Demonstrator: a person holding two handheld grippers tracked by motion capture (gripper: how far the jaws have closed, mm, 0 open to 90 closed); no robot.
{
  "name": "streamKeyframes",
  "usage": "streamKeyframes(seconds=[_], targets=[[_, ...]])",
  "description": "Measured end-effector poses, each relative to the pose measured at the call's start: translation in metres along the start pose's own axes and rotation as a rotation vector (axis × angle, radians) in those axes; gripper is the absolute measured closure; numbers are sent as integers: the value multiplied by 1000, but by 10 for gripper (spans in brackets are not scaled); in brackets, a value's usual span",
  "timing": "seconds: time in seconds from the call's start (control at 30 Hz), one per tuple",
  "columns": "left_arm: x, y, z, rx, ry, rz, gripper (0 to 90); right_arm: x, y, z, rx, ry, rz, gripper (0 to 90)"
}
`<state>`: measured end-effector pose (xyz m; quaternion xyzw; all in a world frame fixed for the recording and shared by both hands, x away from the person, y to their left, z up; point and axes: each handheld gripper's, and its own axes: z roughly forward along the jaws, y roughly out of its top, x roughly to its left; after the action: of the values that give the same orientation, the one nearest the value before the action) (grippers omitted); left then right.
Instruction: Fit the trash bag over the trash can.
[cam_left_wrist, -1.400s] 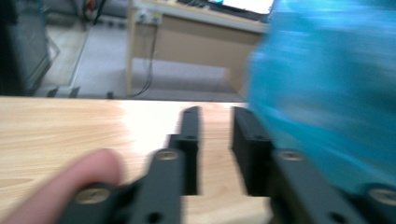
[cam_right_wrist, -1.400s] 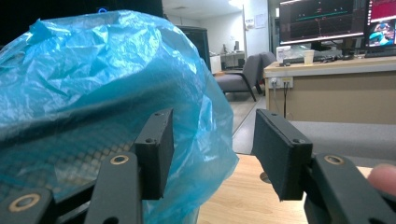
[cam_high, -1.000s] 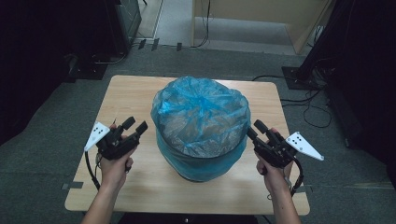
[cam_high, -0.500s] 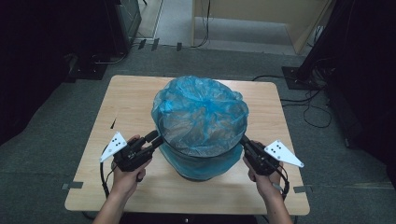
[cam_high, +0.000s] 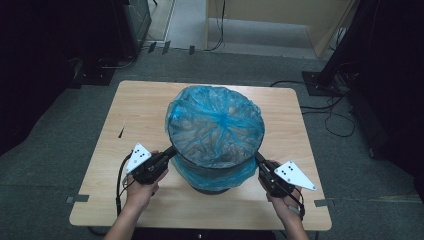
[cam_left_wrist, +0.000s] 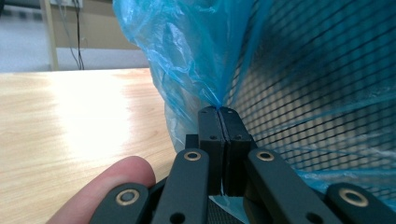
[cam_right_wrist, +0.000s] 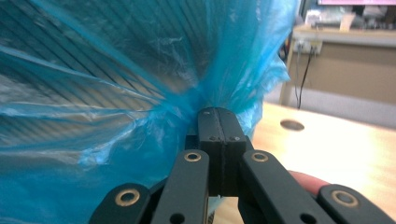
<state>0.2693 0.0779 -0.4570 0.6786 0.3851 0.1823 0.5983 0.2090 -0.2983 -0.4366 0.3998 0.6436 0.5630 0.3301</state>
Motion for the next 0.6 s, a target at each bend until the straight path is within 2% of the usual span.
streamKeyframes(seconds=[0.13,0.27,0.33,0.37,0.43,0.5,0.6], targets=[[4,3,2,9,36,-10,897,5,3,-2,12,7,-48,900],[13,10,0,-13,71,-42,864,9,-5,-1,33,24,-59,900],[18,13,-4,-39,80,-62,738,8,-6,-3,21,47,-54,885],[20,14,-7,-55,74,-76,651,7,-6,-5,11,62,-46,792],[24,17,-14,-93,53,-96,509,1,-1,-10,-20,111,-22,681],[27,21,-21,-112,63,-95,389,-7,5,-17,-51,134,-6,616],[29,24,-31,-135,84,-71,250,-19,18,-29,-98,141,1,536]])
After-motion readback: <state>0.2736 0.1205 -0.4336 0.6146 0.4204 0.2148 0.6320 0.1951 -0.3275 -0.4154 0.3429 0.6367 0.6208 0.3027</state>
